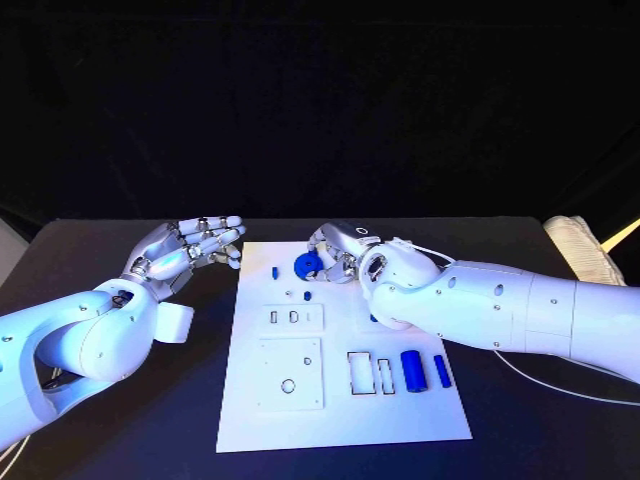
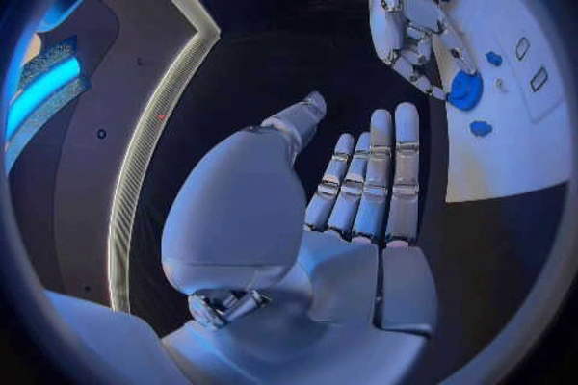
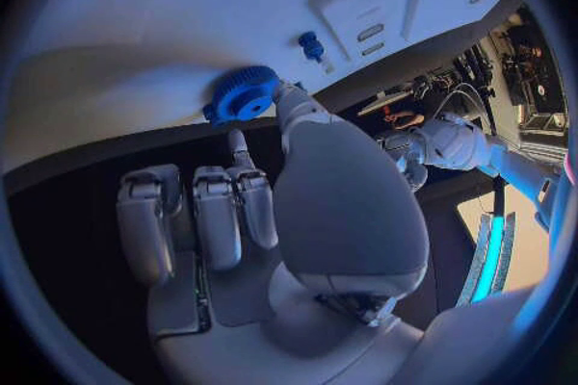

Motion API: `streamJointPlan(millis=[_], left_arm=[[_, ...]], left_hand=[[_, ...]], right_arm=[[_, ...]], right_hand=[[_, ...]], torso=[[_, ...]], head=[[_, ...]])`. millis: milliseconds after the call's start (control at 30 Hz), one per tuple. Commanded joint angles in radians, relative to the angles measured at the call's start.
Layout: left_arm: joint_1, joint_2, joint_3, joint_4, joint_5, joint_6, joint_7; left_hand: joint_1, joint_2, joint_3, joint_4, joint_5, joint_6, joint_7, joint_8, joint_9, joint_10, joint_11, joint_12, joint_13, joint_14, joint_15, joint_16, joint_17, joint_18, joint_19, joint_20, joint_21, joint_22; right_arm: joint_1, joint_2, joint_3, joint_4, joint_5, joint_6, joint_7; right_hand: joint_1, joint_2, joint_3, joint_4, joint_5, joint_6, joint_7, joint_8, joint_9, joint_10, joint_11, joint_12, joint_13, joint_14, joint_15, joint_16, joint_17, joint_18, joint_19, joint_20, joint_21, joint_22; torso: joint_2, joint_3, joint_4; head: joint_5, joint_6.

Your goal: Assemble the parts on the task board

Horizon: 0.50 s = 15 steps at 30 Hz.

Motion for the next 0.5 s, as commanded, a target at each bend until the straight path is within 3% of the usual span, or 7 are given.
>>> streamJointPlan(millis=[33,300,500], left_arm=[[0.001,0.001,0.001,0.0,-0.006,0.017,0.005],[0.001,-0.002,0.001,-0.001,-0.006,0.017,0.005],[0.001,-0.001,0.001,-0.001,-0.006,0.018,0.005]], left_hand=[[-0.002,0.011,0.001,-0.002,0.001,0.005,0.013,0.006,0.001,-0.005,0.0,0.004,-0.001,-0.006,-0.002,0.003,-0.001,0.014,-0.005,-0.002,0.003,0.001],[-0.002,0.011,0.001,-0.002,0.001,0.005,0.013,0.006,0.001,-0.005,0.0,0.004,-0.001,-0.006,-0.002,0.003,-0.001,0.014,-0.005,-0.002,0.003,0.001],[-0.003,0.011,0.002,-0.003,0.001,0.006,0.013,0.006,0.001,-0.006,0.0,0.004,-0.001,-0.007,-0.002,0.004,-0.002,0.014,-0.007,-0.002,0.005,0.002]], right_arm=[[0.0,-0.022,0.0,0.025,0.011,-0.007,0.017],[0.012,-0.117,0.002,0.109,0.053,-0.035,0.038],[0.019,-0.138,0.002,0.125,0.095,-0.011,0.058]], right_hand=[[0.002,0.015,-0.01,0.0,0.011,-0.004,-0.002,0.0,-0.001,0.093,0.004,-0.003,0.249,0.106,0.009,0.006,0.263,-0.013,0.102,0.01,0.001,0.258],[0.016,0.035,-0.003,-0.005,0.042,0.022,-0.008,0.012,0.001,0.1,-0.001,0.004,0.256,0.106,0.005,0.006,0.263,-0.013,0.103,0.008,0.003,0.261],[0.028,0.045,0.014,-0.008,0.055,0.031,-0.011,0.015,0.001,0.106,-0.004,0.01,0.263,0.106,0.002,0.006,0.263,-0.014,0.105,0.005,0.005,0.263]], torso=[[-0.001,0.0016,-0.0004],[-0.002,0.0026,-0.005],[-0.001,0.0042,-0.0092]], head=[[0.002,0.0],[0.003,0.003],[0.005,0.007]])
